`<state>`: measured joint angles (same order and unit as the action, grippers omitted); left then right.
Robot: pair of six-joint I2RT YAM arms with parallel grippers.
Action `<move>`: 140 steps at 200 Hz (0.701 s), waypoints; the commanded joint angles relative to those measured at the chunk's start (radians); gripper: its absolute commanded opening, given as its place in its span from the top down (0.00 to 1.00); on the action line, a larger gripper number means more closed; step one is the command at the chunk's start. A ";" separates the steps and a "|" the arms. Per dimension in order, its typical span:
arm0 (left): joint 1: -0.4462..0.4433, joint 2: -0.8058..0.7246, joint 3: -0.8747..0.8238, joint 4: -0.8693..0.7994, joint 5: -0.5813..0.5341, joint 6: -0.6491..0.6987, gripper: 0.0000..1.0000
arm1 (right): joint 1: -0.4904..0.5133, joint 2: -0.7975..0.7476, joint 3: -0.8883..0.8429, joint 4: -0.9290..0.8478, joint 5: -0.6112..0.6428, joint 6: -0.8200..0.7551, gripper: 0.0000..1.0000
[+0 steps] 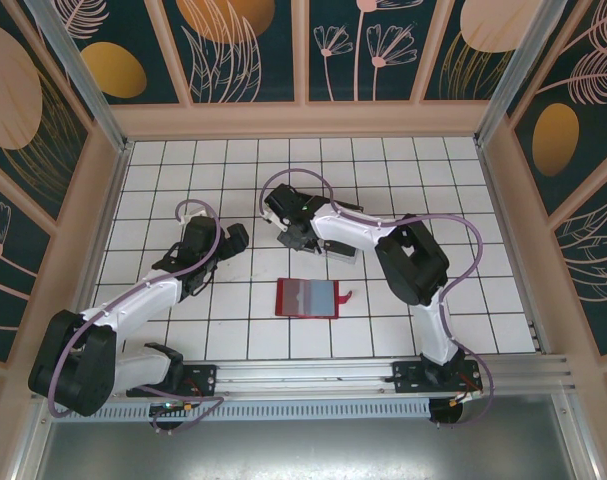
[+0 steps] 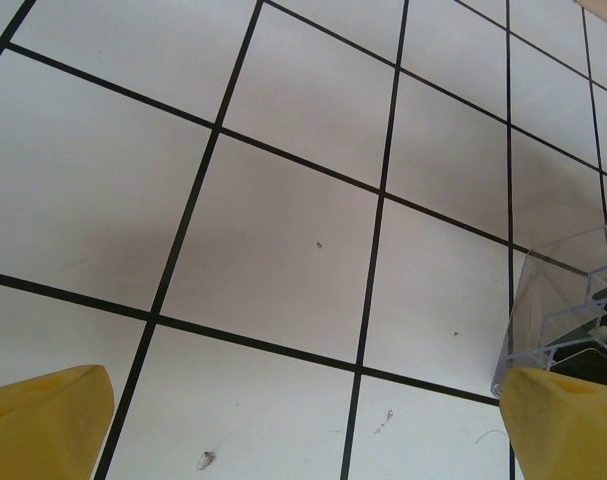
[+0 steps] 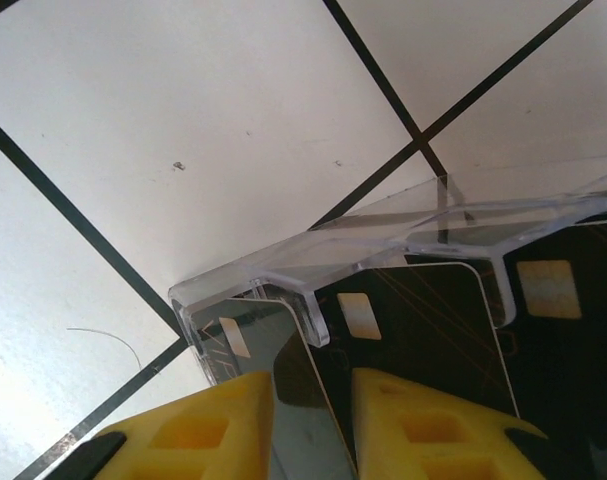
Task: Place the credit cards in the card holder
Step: Pick up the credit card from the storage box.
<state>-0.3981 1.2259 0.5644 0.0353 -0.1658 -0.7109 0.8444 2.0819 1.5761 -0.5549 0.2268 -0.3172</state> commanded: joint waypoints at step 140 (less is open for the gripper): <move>0.009 0.011 -0.005 0.029 0.005 -0.001 0.01 | -0.031 0.004 0.076 -0.055 -0.066 -0.027 0.98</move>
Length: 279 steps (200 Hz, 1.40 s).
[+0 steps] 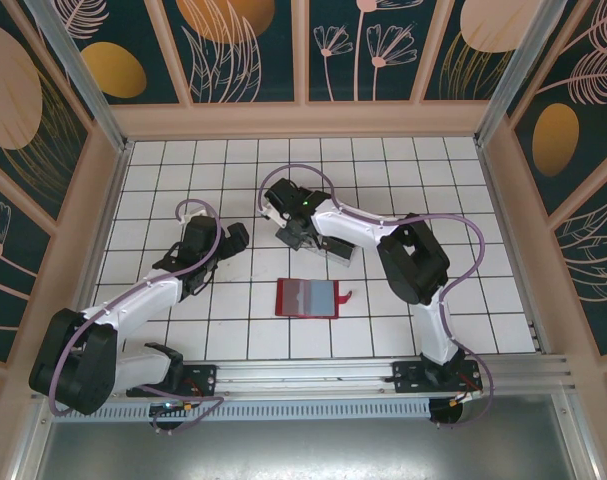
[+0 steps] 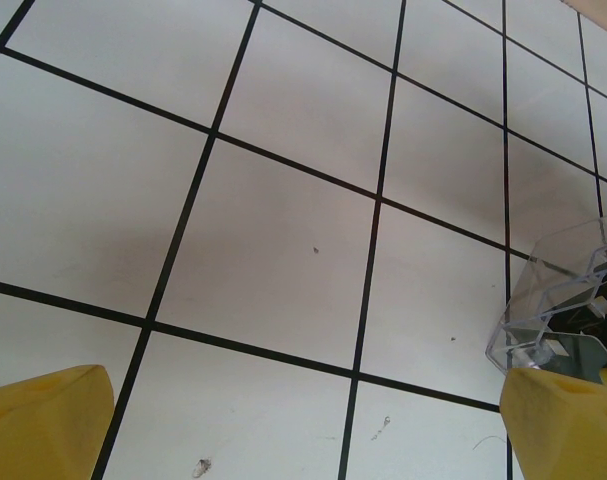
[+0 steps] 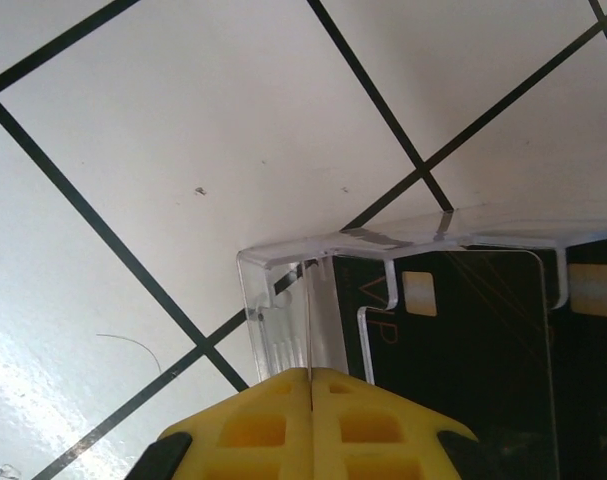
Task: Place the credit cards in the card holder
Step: Pick up the credit card from the storage box.
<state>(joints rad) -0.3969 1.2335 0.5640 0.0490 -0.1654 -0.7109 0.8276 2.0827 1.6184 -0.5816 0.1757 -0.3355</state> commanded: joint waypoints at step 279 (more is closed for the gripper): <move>0.007 0.011 0.036 -0.004 0.033 0.043 0.01 | -0.011 -0.117 0.096 -0.033 -0.052 -0.027 1.00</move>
<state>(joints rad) -0.3969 1.2446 0.5663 0.0486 -0.1417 -0.6926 0.7963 2.0502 1.6604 -0.6033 0.1230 -0.3832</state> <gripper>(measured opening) 0.988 0.049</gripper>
